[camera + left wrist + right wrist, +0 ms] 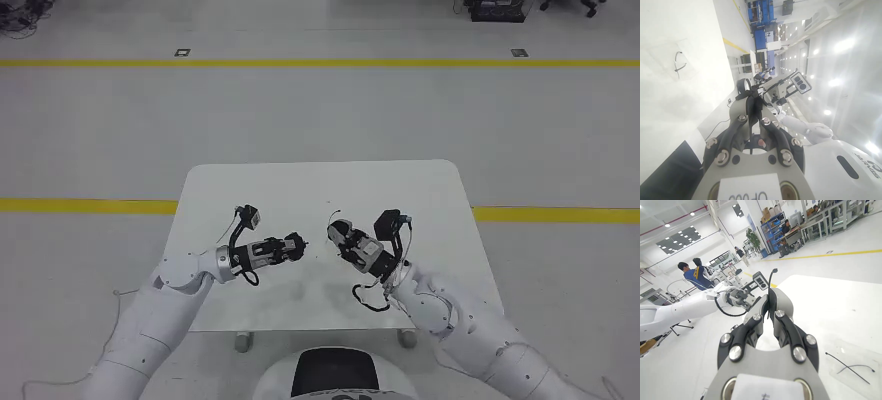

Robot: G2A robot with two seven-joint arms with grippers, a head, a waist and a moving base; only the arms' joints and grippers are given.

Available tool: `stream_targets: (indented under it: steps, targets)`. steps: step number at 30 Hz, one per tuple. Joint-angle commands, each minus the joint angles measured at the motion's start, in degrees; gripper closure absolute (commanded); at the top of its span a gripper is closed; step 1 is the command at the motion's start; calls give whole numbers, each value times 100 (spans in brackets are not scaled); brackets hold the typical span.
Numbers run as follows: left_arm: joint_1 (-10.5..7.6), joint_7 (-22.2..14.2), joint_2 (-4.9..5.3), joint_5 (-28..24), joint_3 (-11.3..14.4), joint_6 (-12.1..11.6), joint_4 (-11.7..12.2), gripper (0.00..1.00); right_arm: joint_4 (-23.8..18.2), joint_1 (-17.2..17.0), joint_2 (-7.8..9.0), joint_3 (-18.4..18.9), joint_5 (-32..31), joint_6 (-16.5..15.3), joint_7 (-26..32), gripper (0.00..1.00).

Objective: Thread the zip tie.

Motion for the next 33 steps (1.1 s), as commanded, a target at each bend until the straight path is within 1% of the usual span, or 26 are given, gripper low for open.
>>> stream_targets:
  steps: [1,3,4,5,7,11,13,16,17,26,27,29,31,33]
  targets:
    - [118,-8,27,58,4,196,-192,100,31,-18,31,-37,-154,0,-205,100]
    - [223,-3,49,42,-5,384,-353,100,41,-12,69,-125,-332,0,-385,100]
    - [295,-21,61,-52,-16,489,-428,100,89,13,99,-166,-458,0,-493,100]
    - [337,-37,71,-109,-31,581,-464,100,120,23,122,-209,-551,0,-583,100]
    - [404,-9,100,-64,-73,729,-538,100,181,60,172,-311,-628,0,-743,100]
    - [537,80,132,-123,-107,906,-679,100,281,165,261,-488,-645,0,-962,100]
    - [586,144,146,-109,-118,952,-750,100,317,217,296,-559,-621,0,-1039,100]
    - [685,421,164,-31,-134,1114,-890,100,343,311,344,-685,-605,0,-1108,100]
    - [689,485,174,92,-138,1098,-983,100,338,364,362,-723,-610,0,-1093,100]
    - [692,509,171,87,-129,1103,-984,100,338,364,362,-723,-610,0,-1093,100]
    - [701,573,164,58,-87,1123,-996,100,330,359,359,-721,-611,6,-1089,100]
    - [723,733,150,-37,-12,1246,-954,100,313,284,335,-710,-652,43,-1114,100]
    - [721,896,143,-43,39,1327,-923,100,362,230,307,-714,-823,55,-1208,100]
    - [706,983,143,41,83,1356,-920,100,409,179,279,-724,-881,0,-1350,100]
